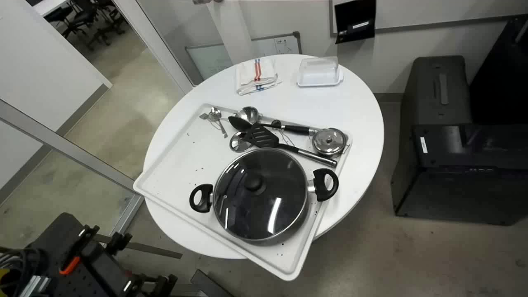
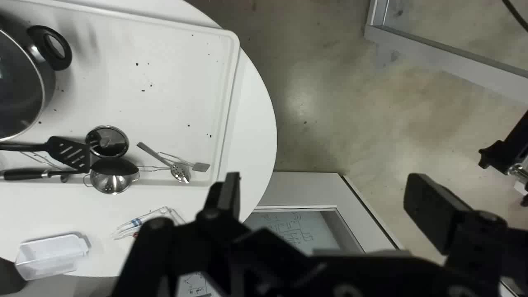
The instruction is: Pick up the lid from the pot and put it on the table
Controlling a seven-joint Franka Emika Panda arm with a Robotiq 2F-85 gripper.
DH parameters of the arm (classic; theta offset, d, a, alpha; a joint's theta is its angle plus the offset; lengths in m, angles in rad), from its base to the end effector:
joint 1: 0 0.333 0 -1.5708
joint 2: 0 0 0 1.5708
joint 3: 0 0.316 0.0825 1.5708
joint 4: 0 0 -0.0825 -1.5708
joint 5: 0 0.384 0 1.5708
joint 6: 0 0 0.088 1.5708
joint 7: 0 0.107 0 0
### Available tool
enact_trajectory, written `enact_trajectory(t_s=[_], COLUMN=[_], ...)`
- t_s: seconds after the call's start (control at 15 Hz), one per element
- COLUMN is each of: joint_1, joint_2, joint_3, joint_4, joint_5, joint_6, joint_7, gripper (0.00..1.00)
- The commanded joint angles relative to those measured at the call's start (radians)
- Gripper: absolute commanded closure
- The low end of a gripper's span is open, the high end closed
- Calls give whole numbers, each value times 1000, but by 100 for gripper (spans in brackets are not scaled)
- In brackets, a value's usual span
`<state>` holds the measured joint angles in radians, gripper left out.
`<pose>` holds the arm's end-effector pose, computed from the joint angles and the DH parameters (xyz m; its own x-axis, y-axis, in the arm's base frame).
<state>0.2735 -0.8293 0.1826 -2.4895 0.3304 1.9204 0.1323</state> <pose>0.2806 0.1776 0.5702 0.9601 0.1777 0.2159 0.2258 -0.9481 -0.2237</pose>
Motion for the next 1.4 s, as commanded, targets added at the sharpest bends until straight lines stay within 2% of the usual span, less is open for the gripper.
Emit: enact_trajectory(t_s=[0.0,0.47,0.8,1.07,1.33], joint_1=[-15,-15,-71,-152,-227], joint_2=[-1,-1,75,182,304], joint_3=[9,9,30,45,59], joint_4=[4,4,2,-24,-55], joint_5=[9,9,-15,-42,-68], joint_6=[-7,-7,49,193,367], joint_7=[-8,-8,25,94,234], gripper=[0,0,0,0,0])
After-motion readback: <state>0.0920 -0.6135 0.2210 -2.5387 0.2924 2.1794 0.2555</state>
